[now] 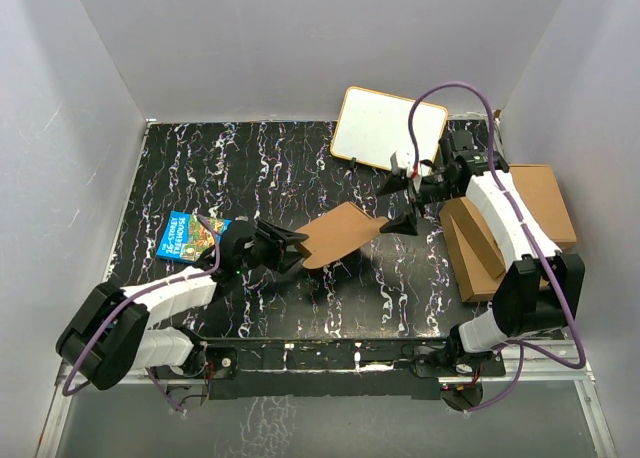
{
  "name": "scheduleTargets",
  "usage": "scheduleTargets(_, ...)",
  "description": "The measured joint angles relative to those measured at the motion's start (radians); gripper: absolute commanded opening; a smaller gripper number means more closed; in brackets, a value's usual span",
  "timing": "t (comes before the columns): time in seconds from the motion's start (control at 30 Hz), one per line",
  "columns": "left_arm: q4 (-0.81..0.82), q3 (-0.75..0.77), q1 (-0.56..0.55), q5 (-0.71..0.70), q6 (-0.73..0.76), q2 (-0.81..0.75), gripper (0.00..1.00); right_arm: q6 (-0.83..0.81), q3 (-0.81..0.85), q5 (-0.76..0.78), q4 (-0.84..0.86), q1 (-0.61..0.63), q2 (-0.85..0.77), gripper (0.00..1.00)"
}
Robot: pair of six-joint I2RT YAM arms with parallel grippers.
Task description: Fold the paper box
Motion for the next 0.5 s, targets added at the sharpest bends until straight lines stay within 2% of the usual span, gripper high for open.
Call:
scheduleTargets(0.17, -0.023, 0.028, 0.023, 0.065, -0.045, 0.007, 0.45, -0.281, -0.037, 0.070, -0.053, 0.115, -0.052, 0.99)
scheduleTargets(0.33, -0.021, 0.076, 0.029, 0.117, -0.069, 0.053, 0.45, -0.378, -0.123, 0.220, 0.014, 0.308, -0.150, 0.99)
scheduleTargets(0.5, -0.008, 0.096, 0.030, 0.154, -0.083, 0.087, 0.45, -0.405, -0.135, 0.325, 0.101, 0.372, -0.170, 0.98)
